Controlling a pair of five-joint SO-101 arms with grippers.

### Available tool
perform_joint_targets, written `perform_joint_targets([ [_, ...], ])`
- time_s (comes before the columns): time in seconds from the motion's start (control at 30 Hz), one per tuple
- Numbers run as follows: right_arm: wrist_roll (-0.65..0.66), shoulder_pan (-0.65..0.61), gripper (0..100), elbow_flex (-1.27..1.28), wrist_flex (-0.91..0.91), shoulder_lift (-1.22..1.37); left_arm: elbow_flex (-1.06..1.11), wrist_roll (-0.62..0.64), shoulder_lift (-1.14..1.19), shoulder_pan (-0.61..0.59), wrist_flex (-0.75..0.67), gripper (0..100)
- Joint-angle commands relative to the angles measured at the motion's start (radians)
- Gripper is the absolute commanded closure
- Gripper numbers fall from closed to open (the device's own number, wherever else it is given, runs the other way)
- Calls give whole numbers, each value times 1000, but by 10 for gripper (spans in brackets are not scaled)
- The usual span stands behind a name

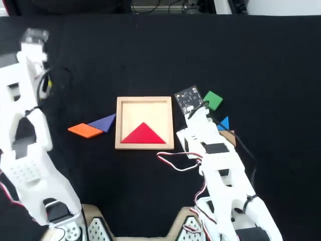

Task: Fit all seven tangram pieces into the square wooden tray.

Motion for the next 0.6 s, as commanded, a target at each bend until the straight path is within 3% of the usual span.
perform_joint_targets([
  [0.0,11,-15,985,-7,-15,-28,-249,0,-143,84,235,972],
  [0.1,11,-14,985,-7,-12,-31,-314,11,-153,140,348,972],
  [0.27,52,71,986,-30,-9,-35,-298,206,-155,242,368,972],
  [0.43,-63,218,986,-70,-15,-35,-237,336,-155,381,368,972],
  [0.57,-107,253,986,-77,-17,-35,-147,542,-157,475,367,972],
])
